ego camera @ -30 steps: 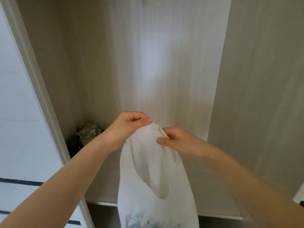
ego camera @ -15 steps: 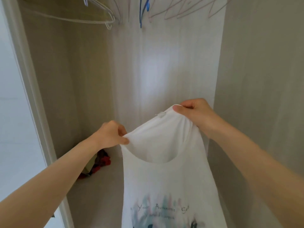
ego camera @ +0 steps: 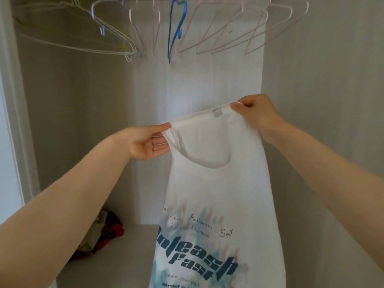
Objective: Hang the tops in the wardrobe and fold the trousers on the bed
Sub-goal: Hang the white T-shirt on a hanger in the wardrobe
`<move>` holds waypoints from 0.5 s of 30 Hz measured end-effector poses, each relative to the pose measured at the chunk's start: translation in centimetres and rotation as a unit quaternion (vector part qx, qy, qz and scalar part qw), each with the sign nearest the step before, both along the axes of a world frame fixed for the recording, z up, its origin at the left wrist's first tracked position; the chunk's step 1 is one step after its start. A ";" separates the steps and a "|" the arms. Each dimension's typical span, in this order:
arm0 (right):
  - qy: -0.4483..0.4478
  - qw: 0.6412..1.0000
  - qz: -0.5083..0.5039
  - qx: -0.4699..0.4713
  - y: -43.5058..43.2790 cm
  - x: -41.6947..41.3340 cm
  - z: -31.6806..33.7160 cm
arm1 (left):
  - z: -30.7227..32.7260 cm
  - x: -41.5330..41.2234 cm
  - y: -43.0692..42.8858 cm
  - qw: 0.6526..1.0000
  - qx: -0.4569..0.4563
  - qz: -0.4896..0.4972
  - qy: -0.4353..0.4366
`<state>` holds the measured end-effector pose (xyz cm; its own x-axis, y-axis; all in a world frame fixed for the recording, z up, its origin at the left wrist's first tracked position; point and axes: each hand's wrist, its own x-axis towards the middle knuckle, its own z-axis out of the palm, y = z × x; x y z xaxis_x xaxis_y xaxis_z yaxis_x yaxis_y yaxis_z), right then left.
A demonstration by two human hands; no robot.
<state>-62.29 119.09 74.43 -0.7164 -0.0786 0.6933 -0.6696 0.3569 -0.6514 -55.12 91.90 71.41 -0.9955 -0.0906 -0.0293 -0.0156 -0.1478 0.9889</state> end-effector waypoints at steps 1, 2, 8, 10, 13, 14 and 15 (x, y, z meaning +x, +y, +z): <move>-0.009 1.000 -0.008 0.008 0.2 -0.3 -0.3 | 0.0 -0.2 0.0 0.999 0.021 -0.021 -0.011; -0.020 1.000 -0.016 0.015 0.5 -0.7 -0.8 | 0.0 -0.5 0.0 0.998 0.036 -0.037 -0.019; -0.143 0.990 0.012 -0.012 1.5 -2.3 -2.5 | -0.4 -2.7 0.5 0.995 -0.077 -0.037 -0.043; -0.154 0.988 0.012 -0.005 1.8 -2.5 -2.0 | 0.1 -3.2 0.7 0.989 -0.142 -0.028 -0.033; -0.159 0.987 0.007 0.027 2.5 -2.5 -1.1 | 1.3 -4.1 0.9 0.989 -0.145 0.001 0.037; -0.163 0.986 0.007 0.040 2.7 -2.6 -0.8 | 1.7 -4.4 1.0 0.991 -0.121 0.006 0.061; -0.167 0.984 0.007 0.055 2.9 -2.7 -0.6 | 2.1 -4.8 1.2 0.992 -0.093 0.006 0.080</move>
